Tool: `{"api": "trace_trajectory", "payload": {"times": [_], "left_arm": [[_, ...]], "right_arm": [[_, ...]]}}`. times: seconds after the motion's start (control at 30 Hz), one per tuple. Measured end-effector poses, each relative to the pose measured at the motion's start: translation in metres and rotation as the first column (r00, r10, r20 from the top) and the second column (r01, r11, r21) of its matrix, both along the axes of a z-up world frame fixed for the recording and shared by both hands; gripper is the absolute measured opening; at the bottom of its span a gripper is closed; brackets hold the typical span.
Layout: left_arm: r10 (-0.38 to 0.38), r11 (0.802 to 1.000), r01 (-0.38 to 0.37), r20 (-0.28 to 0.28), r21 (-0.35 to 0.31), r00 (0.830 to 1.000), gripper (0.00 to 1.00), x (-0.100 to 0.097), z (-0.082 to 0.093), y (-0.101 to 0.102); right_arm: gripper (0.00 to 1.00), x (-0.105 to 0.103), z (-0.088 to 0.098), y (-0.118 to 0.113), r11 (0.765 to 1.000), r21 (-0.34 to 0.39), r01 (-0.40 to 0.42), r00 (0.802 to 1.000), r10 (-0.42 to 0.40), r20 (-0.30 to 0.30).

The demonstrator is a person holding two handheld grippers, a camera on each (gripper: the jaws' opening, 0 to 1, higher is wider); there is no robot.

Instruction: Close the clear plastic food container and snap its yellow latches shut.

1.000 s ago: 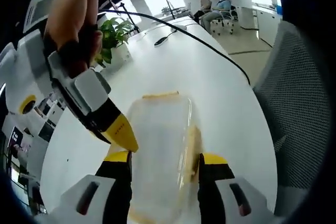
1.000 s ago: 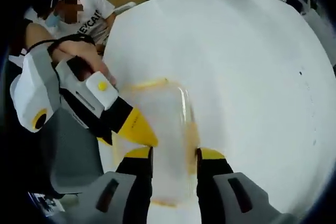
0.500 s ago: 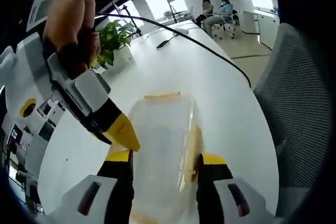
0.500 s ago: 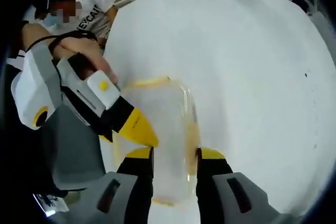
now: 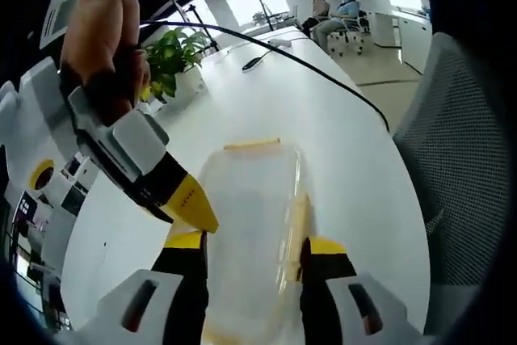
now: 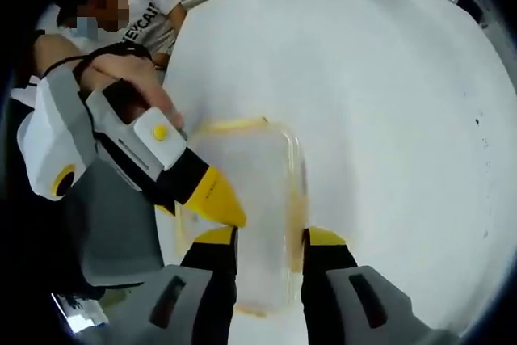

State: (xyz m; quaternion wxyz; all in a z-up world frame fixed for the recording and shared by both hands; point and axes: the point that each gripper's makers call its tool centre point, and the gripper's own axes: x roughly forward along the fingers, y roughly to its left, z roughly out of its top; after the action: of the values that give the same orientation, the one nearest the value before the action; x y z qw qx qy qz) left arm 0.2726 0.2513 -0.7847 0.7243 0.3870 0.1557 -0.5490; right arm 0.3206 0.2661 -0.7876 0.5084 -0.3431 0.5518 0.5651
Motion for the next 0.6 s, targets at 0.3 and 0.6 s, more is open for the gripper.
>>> {"api": "trace_trajectory", "payload": {"times": [0.3,0.6], "left_arm": [[-0.027,0.999,0.025,-0.053,-0.028,0.998,0.43,-0.0045,0.0029,-0.0016],[-0.003,1.000,0.000,-0.089,-0.027,0.996,0.42,-0.0051,0.0044,-0.0034]], "right_arm": [[0.27,-0.0023,0.0012,-0.0001,0.998,0.031,-0.058,0.998,0.058,0.002],[0.27,-0.0052,0.0013,0.0003,0.998,0.034,-0.050,0.999,0.049,0.016]]}}
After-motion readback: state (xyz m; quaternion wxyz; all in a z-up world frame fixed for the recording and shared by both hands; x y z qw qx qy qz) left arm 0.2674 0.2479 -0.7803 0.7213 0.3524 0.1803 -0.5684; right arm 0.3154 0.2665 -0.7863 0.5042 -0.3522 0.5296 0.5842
